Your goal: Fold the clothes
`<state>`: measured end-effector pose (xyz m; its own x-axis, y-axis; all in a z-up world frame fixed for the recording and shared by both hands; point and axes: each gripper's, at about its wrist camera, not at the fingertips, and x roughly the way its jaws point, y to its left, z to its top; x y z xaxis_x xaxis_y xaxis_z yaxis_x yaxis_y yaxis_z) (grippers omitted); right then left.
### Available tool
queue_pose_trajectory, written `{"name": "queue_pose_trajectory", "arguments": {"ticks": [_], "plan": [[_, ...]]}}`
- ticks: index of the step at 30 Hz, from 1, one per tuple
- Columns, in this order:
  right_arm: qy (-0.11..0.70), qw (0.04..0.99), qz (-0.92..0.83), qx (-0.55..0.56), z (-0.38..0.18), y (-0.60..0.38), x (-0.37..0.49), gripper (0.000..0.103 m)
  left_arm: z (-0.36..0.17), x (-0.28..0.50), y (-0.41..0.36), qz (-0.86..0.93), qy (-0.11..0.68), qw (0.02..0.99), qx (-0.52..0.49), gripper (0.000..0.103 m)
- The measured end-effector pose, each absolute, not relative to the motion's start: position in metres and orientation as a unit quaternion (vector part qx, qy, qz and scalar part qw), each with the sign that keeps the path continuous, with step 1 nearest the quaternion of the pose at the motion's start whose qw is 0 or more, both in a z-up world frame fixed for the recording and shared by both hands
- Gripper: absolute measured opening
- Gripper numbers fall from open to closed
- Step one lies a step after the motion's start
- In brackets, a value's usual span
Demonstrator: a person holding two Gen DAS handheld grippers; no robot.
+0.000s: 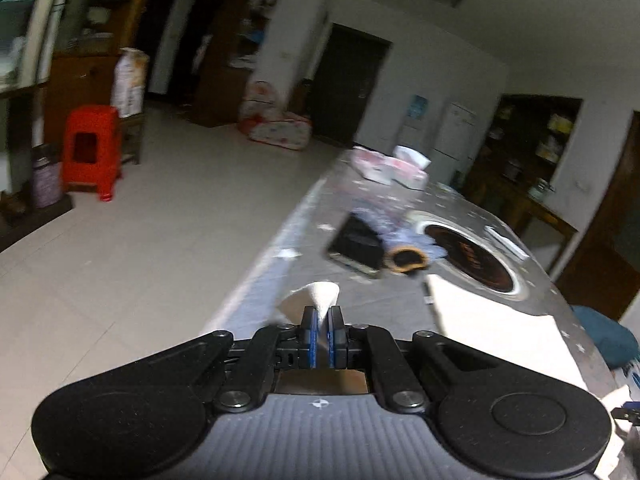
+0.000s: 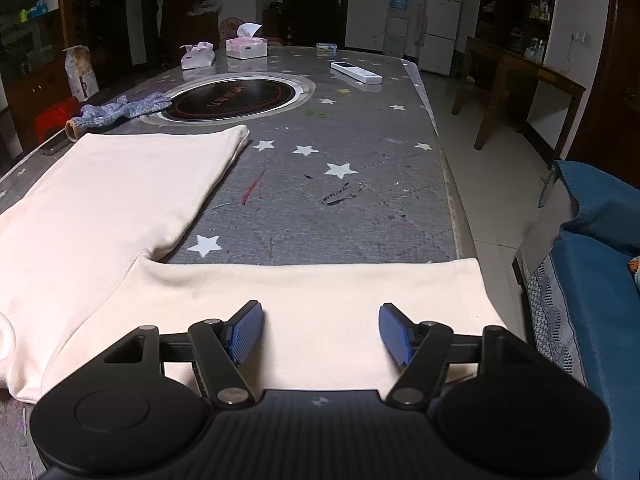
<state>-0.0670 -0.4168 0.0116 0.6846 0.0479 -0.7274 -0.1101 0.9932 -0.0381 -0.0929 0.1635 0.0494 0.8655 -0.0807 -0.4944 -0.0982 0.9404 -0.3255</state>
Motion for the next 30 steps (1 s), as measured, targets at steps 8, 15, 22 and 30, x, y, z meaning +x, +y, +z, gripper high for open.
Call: {"name": "queue_pose_trajectory", "arguments": {"ticks": [8,15,22,30], "plan": [[0.398,0.915,0.036,-0.048,0.013,-0.413,-0.066,0.067,0.017,-0.118,0.19,0.062,0.302,0.938,-0.157,0.006],[0.4,0.914,0.034,-0.059,0.014,-0.408,-0.067,0.07,0.025,-0.116,0.18,0.091,0.292,0.942,-0.138,0.01],[0.4,0.914,0.034,-0.055,0.013,-0.408,-0.067,0.071,0.036,-0.099,0.144,-0.008,0.299,0.947,-0.119,0.011],[0.401,0.914,0.034,-0.048,0.012,-0.411,-0.067,0.074,0.021,-0.056,0.137,0.005,0.343,0.934,-0.1,0.011]]}}
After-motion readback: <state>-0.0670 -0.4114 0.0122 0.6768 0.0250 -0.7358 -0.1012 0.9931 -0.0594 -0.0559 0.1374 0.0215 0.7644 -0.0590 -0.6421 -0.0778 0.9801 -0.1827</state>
